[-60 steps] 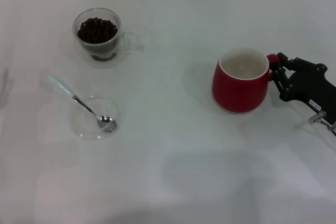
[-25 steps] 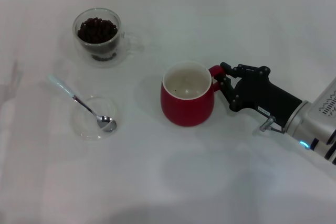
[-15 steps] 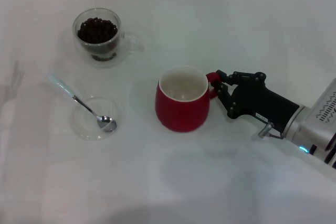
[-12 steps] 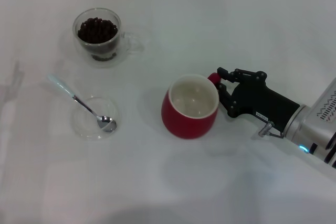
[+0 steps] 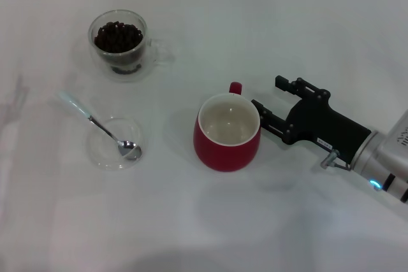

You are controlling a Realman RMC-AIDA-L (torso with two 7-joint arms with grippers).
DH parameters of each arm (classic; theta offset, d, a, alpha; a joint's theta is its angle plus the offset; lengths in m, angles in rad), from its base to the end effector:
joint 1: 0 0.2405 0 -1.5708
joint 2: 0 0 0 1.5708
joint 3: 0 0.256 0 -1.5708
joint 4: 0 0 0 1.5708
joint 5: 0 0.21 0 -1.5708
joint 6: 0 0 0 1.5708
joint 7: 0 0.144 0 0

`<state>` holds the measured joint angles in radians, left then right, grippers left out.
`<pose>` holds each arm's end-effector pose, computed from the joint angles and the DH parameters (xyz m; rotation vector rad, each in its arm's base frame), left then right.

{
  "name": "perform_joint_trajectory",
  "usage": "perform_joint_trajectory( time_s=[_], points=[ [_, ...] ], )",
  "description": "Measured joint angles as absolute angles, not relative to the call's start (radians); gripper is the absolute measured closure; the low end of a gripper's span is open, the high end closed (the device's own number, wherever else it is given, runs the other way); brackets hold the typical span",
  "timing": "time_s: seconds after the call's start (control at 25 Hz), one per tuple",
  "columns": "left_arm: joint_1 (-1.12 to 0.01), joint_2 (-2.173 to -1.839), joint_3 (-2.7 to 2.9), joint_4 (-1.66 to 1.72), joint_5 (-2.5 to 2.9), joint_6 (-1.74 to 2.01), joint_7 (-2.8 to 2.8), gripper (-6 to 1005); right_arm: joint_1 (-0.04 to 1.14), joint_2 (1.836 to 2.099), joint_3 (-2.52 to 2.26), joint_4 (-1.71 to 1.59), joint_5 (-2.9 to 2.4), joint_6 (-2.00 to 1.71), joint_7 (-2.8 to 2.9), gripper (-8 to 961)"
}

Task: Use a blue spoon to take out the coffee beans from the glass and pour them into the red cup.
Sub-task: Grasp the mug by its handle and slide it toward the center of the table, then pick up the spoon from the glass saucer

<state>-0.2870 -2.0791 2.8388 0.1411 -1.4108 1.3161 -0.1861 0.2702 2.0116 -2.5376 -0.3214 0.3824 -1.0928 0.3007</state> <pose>-0.3681 0.2632 -0.0126 -1.4990 -0.6458 -0.6834 0.3217 0.2476 -0.0888 -2.2310 0.5253 0.6602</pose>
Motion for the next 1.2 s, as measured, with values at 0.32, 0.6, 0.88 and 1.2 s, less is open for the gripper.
perform_joint_trajectory(
  time_s=[0.32, 0.6, 0.88, 1.2],
  points=[
    [-0.286, -2.078, 2.839, 0.14, -1.411, 1.316, -0.186, 112, 0.261, 2.007, -2.54, -0.3, 0.38, -1.113, 0.355, 184],
    [-0.28, -2.078, 2.834, 0.147, -1.411, 1.322, -0.203, 111, 0.247, 2.006, -2.545, -0.194, 0.376, -1.252, 0.458, 188],
    [-0.244, -2.074, 2.839, 0.11, -1.398, 1.338, -0.617, 111, 0.191, 2.008, -2.402, -0.072, 0.431, -1.458, 0.45, 197],
    [-0.254, -2.042, 2.841, -0.184, -1.046, 1.336, -1.566, 112, 0.185, 2.012, -2.227, -0.091, 0.439, -1.521, 0.33, 199]
  ],
)
